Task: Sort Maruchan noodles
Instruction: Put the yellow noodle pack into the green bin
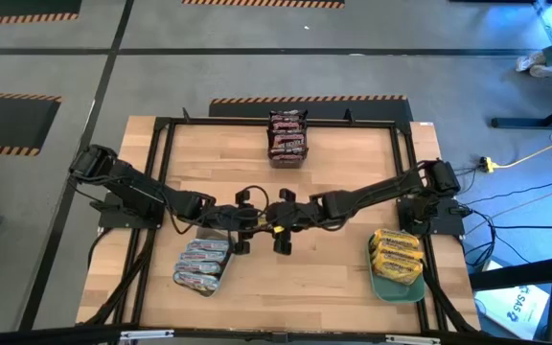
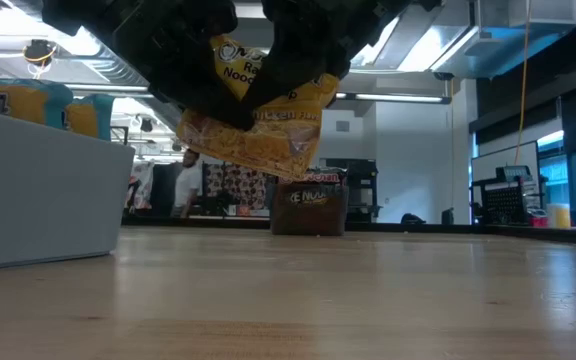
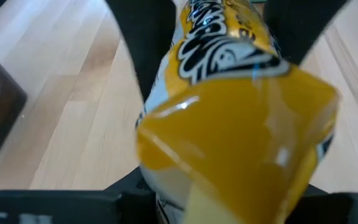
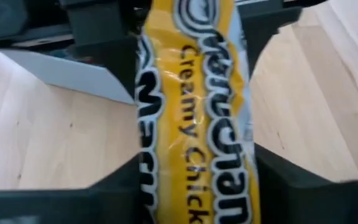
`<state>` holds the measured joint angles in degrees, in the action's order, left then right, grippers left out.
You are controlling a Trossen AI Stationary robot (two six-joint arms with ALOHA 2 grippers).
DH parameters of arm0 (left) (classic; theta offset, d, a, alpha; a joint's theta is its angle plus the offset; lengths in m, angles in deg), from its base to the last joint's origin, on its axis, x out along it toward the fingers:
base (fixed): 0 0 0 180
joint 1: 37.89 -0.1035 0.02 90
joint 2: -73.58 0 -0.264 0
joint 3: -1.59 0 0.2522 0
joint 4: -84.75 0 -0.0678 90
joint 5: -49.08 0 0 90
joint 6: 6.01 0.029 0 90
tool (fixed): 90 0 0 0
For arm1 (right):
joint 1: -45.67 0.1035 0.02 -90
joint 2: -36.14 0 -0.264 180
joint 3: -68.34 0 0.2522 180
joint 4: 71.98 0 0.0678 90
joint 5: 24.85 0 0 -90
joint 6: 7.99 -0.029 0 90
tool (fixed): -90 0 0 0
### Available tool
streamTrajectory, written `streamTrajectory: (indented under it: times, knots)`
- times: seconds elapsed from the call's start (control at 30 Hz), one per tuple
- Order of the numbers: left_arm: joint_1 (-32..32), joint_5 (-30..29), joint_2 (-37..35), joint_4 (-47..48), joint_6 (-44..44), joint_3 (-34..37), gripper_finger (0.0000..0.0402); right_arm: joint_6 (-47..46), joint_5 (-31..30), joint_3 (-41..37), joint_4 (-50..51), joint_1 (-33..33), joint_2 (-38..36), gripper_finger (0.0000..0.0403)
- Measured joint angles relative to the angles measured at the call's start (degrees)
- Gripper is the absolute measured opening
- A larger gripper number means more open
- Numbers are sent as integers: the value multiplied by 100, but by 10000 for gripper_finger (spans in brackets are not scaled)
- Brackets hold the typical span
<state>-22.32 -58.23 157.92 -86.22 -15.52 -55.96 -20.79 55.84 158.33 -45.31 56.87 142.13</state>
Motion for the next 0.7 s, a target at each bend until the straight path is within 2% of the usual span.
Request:
streamTrajectory:
  times: [0.17,0.4,0.5,0.7]
  knots:
    - [51,17,-7,-24,108,0,144,129,34,2,-1,18,-39,93]
    - [46,217,-211,298,-43,-37,197,184,-127,4,277,169,-243,93]
    - [56,210,-550,829,-73,-144,201,104,-188,3,654,315,-533,103]
    - [73,178,-985,1016,-55,-179,200,-414,-145,4,1856,850,-1224,92]
